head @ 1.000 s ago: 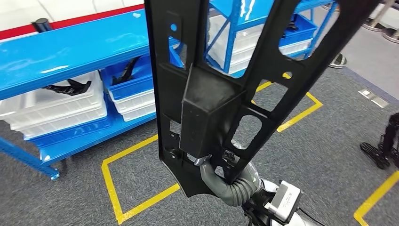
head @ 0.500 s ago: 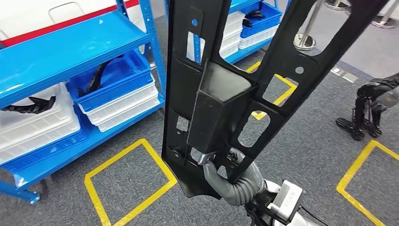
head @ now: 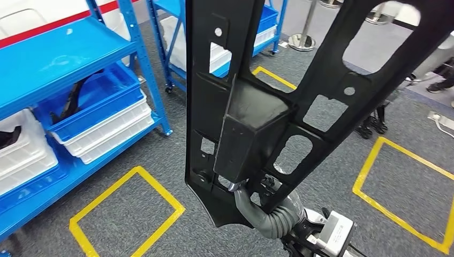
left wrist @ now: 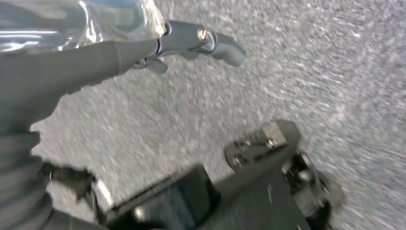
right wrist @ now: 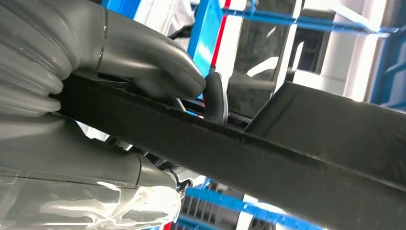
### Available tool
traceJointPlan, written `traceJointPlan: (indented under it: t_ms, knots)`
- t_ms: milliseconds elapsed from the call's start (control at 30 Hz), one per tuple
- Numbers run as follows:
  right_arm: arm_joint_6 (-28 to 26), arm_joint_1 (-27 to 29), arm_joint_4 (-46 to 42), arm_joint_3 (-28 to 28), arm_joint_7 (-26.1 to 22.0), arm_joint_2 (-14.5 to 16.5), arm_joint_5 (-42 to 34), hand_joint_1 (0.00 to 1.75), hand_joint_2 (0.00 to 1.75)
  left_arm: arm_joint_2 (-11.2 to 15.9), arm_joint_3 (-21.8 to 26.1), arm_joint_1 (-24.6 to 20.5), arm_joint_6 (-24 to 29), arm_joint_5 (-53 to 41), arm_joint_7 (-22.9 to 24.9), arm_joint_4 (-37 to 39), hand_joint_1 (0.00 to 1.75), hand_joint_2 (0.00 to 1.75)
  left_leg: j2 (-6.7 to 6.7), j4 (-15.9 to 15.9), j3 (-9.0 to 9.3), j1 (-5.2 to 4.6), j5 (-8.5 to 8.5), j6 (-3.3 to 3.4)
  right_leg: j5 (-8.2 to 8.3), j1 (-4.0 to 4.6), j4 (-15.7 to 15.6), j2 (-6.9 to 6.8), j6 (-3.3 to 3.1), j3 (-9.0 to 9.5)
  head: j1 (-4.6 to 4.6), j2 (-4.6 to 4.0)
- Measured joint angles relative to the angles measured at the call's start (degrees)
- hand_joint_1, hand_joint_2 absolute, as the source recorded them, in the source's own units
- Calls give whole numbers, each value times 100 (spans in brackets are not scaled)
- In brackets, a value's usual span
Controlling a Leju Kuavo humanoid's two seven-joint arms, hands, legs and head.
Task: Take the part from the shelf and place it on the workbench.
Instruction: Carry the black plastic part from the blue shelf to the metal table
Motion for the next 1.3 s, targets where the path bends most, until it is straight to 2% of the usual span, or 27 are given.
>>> traceJointPlan:
  t_ms: [33,67,100,133,167,233,300,367,433,467,500,533,567,600,667,733,800,867,933,1000,1033,1067,1100,1167,1200,1233,1300]
  knots:
    - [7,14,1,-4,-11,-1,-13,175,175,16,-6,3,2,-5,19,0,0,175,75,1,1,2,-3,-4,36,-27,43,-21,18,-7,1,0]
    - [13,23,1,-7,-21,-1,-24,175,175,28,-13,5,3,-10,32,0,0,175,145,1,8,5,-9,-13,175,-51,-170,-53,32,117,1,0]
    - [17,27,1,-10,-28,-1,-33,175,175,37,-19,5,3,-14,38,0,0,175,204,1,20,8,-18,-28,366,-68,-555,-122,40,333,1,0]
    - [21,24,1,-13,-33,-1,-39,175,175,47,-23,3,3,-16,43,0,0,175,257,3,36,-4,-33,-53,517,-62,-1004,-275,44,581,2,0]
    - [22,22,-1,-17,-38,0,-40,175,175,55,-26,-1,3,-18,48,0,0,175,305,7,51,-21,-51,-84,624,-46,-1360,-386,22,771,-2,0]
    - [22,21,-3,-20,-46,1,-40,175,175,72,-28,-2,3,-19,53,0,0,175,401,9,73,-60,-77,-149,654,-1,-1650,-496,-49,905,-11,0]
    - [23,29,-4,-22,-51,-3,-42,175,175,82,-30,-2,4,-21,59,0,0,175,488,13,80,-48,-102,-214,669,6,-1645,-359,-142,868,-13,0]
    - [32,27,-5,-25,-65,-7,-48,175,175,92,-31,-6,10,-27,65,0,0,175,330,251,-11,-15,-289,-267,703,-5,-1662,-237,-230,848,-14,0]
    - [54,24,-5,-25,-95,0,-74,175,175,105,-29,-14,22,-20,75,0,0,175,44,975,-324,-5,-690,-282,726,-5,-1668,-120,-289,830,-19,0]
    - [66,27,-3,-25,-111,4,-91,175,175,113,-27,-30,28,-14,81,0,0,175,-27,1408,-520,-11,-871,-282,732,4,-1667,-58,-307,823,-19,0]
    - [79,31,1,-24,-129,8,-114,175,175,124,-25,-49,30,-2,92,0,0,175,-57,1727,-667,-17,-966,-280,736,13,-1665,12,-313,821,-17,0]
    - [90,34,4,-24,-149,10,-133,175,175,136,-23,-67,30,10,104,0,0,175,-68,1832,-716,-22,-942,-274,738,22,-1664,87,-315,824,-16,0]
    - [98,35,7,-23,-170,13,-148,175,175,150,-23,-74,30,25,120,0,0,175,-80,1700,-658,-23,-804,-260,740,28,-1663,171,-316,832,-16,0]
    - [104,35,8,-23,-191,16,-163,175,175,166,-24,-68,29,39,141,0,0,175,-122,1359,-509,-23,-587,-238,741,32,-1661,256,-315,843,-16,0]
    - [113,32,11,-24,-225,21,-173,175,175,203,-25,-43,26,66,172,0,0,175,-376,547,-179,-13,-191,-185,744,40,-1644,408,-300,838,-16,0]
    - [118,35,14,-25,-253,24,-175,175,175,233,-23,-30,27,89,182,0,0,175,-565,161,-46,-14,-80,-156,767,37,-1623,532,-250,778,-12,0]
    - [100,59,15,-28,-271,21,-165,175,175,242,-23,-19,36,115,174,1,0,175,-492,108,-35,-19,-82,-120,795,21,-1616,626,-181,718,-11,0]
    - [56,90,14,-39,-278,14,-134,175,175,249,-25,-4,40,137,155,2,0,175,-363,74,-18,-6,-48,-56,685,27,-1444,433,-114,627,-2,0]
    - [-3,120,11,-55,-285,12,-86,175,175,257,-25,7,38,146,136,2,0,175,-220,56,-6,-5,-34,-8,359,21,-840,119,-50,353,14,0]
    - [-68,192,7,-73,-293,10,-47,175,175,262,-25,23,29,145,138,2,0,175,-69,57,-4,-10,-41,7,71,-19,-102,19,1,3,17,0]
    - [-97,243,4,-85,-298,5,-32,175,175,266,-25,29,25,142,150,2,0,175,7,58,-3,-9,-46,3,55,-41,60,4,18,-77,17,0]
    - [-121,295,1,-100,-307,-1,-16,175,175,271,-26,31,22,137,163,2,0,175,81,59,3,-8,-54,-6,142,-61,-8,-19,30,-41,18,0]
    - [-144,341,-7,-117,-317,-7,4,175,175,275,-26,30,17,127,175,2,0,175,149,59,15,-5,-66,-22,308,-76,-296,-69,36,111,18,0]
    - [-193,411,-39,-157,-346,-16,58,175,175,286,-28,24,-5,94,183,2,0,175,265,66,51,-20,-106,-79,622,-60,-1109,-302,30,554,18,0]
    - [-225,442,-61,-176,-364,-17,85,175,175,296,-30,20,-28,66,190,2,0,175,318,68,67,-34,-127,-113,694,-40,-1389,-393,2,700,14,0]
    - [-263,479,-81,-191,-384,-18,111,175,175,306,-34,15,-57,35,204,2,0,175,372,68,79,-48,-145,-147,709,-13,-1535,-440,-34,768,10,0]
    - [-339,584,-114,-208,-418,-20,145,175,175,327,-53,-3,-105,-26,246,2,0,175,488,57,103,-51,-168,-213,696,20,-1568,-343,-129,750,5,0]
